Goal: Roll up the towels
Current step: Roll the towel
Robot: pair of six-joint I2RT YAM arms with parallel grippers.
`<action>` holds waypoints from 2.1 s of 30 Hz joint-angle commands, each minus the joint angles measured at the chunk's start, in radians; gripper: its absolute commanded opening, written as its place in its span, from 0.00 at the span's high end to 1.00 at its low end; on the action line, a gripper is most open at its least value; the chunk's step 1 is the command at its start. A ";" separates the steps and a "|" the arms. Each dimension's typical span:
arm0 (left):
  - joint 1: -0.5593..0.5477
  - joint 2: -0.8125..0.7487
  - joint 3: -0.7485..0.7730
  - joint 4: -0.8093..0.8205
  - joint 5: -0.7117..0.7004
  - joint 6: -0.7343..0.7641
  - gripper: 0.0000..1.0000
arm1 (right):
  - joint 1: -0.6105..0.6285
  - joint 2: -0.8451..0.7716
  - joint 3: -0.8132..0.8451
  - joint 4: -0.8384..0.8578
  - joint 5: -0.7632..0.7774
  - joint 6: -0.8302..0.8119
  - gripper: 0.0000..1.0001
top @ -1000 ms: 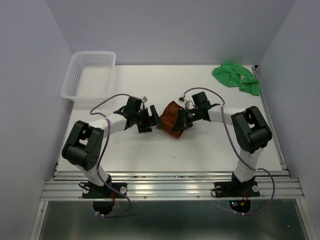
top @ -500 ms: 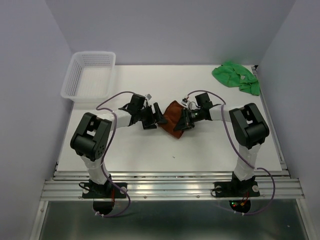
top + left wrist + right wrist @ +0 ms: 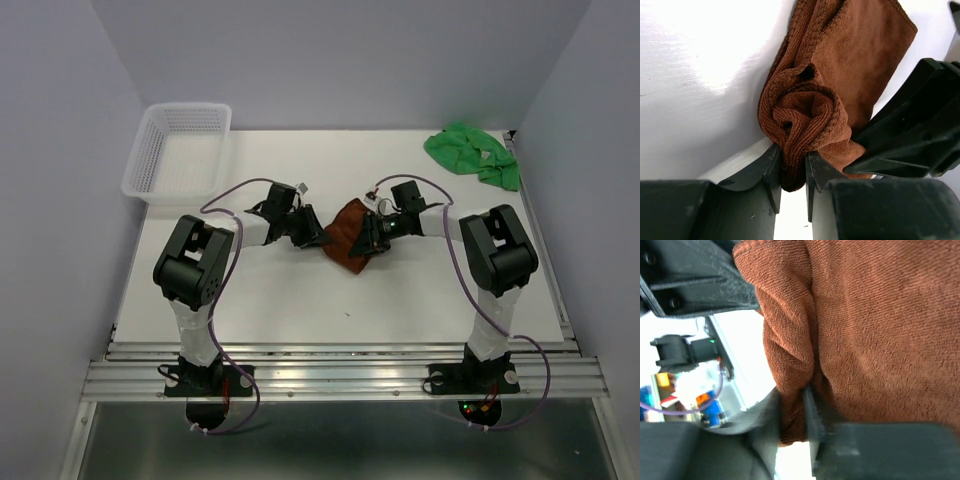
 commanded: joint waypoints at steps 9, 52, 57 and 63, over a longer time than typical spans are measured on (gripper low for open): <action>-0.022 -0.039 0.095 -0.181 -0.147 0.020 0.97 | 0.127 -0.318 0.006 -0.117 0.420 -0.264 0.35; 0.041 -0.151 -0.005 -0.325 -0.044 -0.015 0.94 | 0.595 -0.222 -0.236 0.230 1.206 -0.648 0.68; 0.047 -0.175 -0.012 -0.314 -0.035 -0.010 0.59 | 0.595 -0.236 -0.178 0.168 1.184 -0.610 0.96; 0.052 -0.231 -0.026 -0.314 -0.046 -0.006 0.26 | 0.571 -0.270 -0.062 -0.019 1.028 -0.489 0.99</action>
